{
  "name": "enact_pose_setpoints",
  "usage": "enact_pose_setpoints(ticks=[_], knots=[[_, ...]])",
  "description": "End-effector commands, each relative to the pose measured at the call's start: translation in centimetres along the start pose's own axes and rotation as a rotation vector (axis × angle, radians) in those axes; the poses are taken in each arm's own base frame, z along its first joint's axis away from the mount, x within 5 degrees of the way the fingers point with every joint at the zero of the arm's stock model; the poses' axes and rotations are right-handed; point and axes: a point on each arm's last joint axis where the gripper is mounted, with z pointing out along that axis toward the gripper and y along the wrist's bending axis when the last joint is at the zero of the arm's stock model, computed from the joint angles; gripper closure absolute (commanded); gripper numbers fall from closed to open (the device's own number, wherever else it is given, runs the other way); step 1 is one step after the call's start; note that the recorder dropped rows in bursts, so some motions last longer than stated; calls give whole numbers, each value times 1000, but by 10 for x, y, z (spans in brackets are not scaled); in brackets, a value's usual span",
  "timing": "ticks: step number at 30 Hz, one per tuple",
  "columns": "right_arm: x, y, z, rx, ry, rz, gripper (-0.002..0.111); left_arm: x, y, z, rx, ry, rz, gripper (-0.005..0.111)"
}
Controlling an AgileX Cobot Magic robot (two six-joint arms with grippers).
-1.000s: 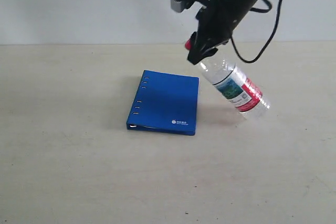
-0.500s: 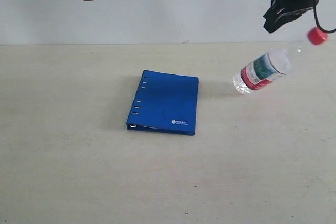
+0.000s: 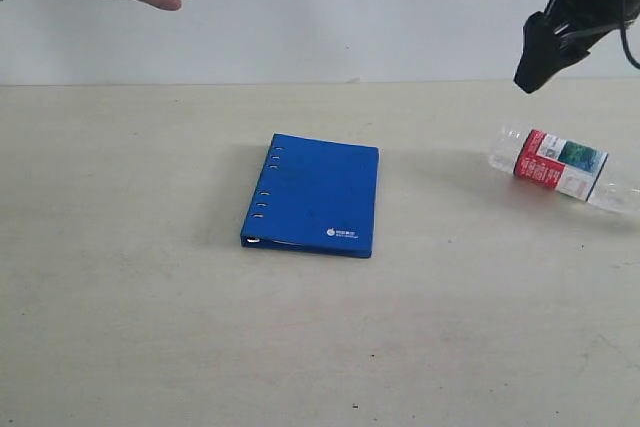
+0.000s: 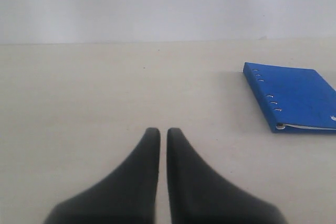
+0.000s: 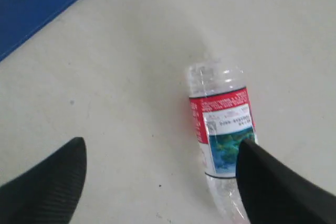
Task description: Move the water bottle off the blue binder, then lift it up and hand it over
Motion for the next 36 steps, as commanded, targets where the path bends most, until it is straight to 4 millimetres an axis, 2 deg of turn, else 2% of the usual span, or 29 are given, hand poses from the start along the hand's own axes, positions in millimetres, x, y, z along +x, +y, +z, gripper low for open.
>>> enact_pose_setpoints(ticks=[1, 7, 10, 12, 16, 20, 26, 33, 36], knots=[[27, -18, -18, -7, -3, 142, 35, 0, 0, 0, 5, -11, -11, 102], [87, -22, -34, -47, -2, 225, 35, 0, 0, 0, 5, -11, -11, 102], [111, -19, -22, -93, -3, 247, 35, 0, 0, 0, 5, -11, -11, 102], [118, -19, -9, -77, -30, 231, 35, 0, 0, 0, 5, -11, -11, 102], [131, -16, 15, -29, -40, 196, 35, 0, 0, 0, 5, -11, -11, 102], [140, -11, 24, -51, -19, 133, 35, 0, 0, 0, 5, -11, -11, 102], [141, -8, 23, -65, -13, 112, 35, 0, 0, 0, 5, -11, -11, 102], [150, 6, 20, -211, 91, 91, 35, 0, 0, 0, 5, -11, -11, 102], [153, 0, 18, -136, 114, 58, 36, 0, 0, 0, 5, -11, -11, 102]])
